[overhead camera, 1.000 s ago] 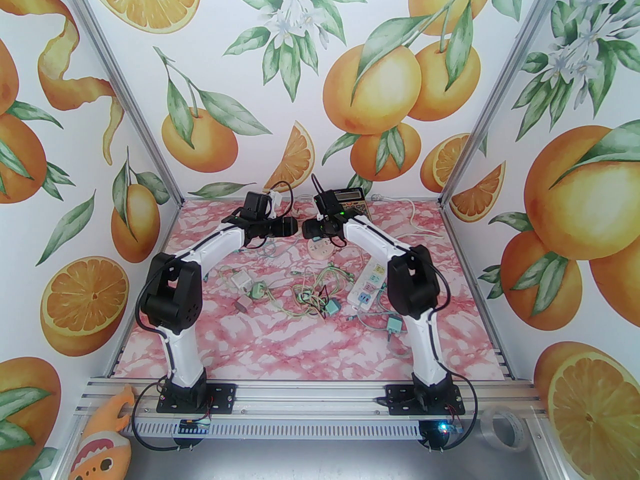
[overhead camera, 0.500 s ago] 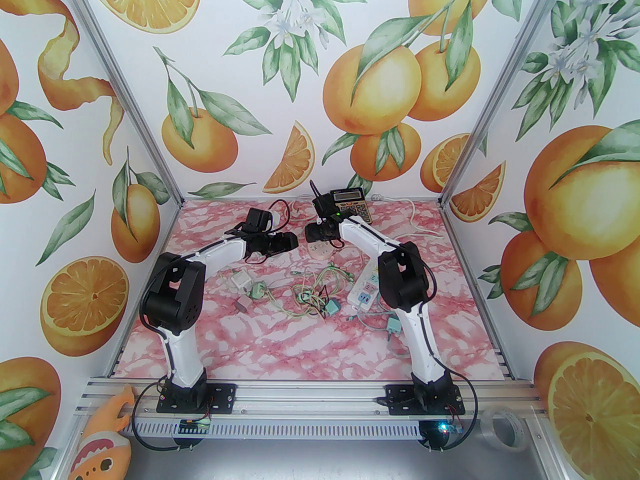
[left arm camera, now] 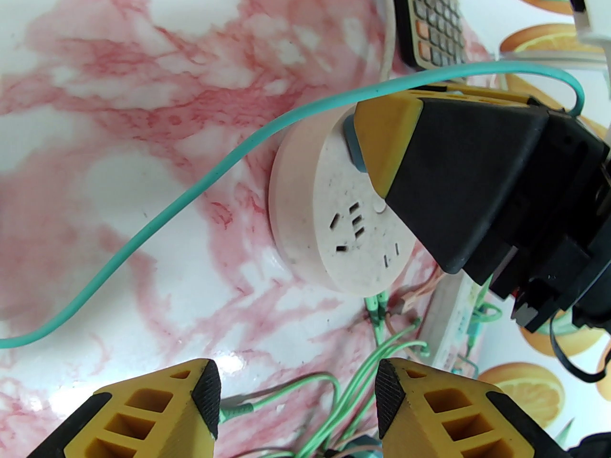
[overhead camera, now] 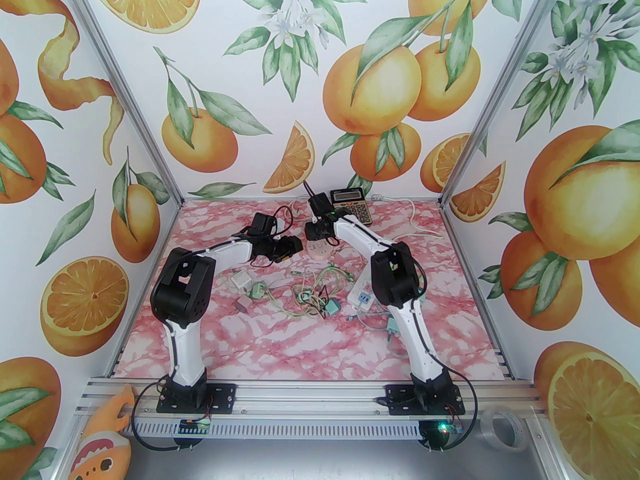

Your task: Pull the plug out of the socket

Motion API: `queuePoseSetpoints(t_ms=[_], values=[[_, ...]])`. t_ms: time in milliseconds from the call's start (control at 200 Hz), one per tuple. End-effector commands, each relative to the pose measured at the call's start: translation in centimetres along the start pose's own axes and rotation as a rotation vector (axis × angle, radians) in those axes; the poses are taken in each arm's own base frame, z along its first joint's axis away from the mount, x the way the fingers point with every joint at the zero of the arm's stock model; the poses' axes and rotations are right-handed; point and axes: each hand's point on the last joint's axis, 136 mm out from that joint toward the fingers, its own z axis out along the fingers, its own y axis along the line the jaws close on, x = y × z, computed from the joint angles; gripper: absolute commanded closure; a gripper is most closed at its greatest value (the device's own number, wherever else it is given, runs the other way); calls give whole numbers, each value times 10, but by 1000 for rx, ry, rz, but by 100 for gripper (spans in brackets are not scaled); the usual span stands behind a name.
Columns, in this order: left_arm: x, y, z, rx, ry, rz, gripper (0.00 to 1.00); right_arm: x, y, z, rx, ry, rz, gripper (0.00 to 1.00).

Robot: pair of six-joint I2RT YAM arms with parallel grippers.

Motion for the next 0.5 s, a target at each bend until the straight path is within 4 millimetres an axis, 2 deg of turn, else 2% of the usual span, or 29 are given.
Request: queuePoseSetpoints(t_ms=[0,100,245,370,430,495], values=[[2,1,7,20,3,-18,43,-3,3,-13,43,-16,-4,65],[3,2,11,31,8,-41,44,-3,8,-28,60,-23,68,65],[5,5,15,41,4,-69,45,6,12,-43,47,-26,263,69],[9,4,19,63,13,-76,49,12,19,-47,27,-40,375,68],[13,3,22,68,22,-75,53,15,17,-46,40,-38,405,68],[19,4,28,63,36,-75,53,18,16,-42,52,-26,418,68]])
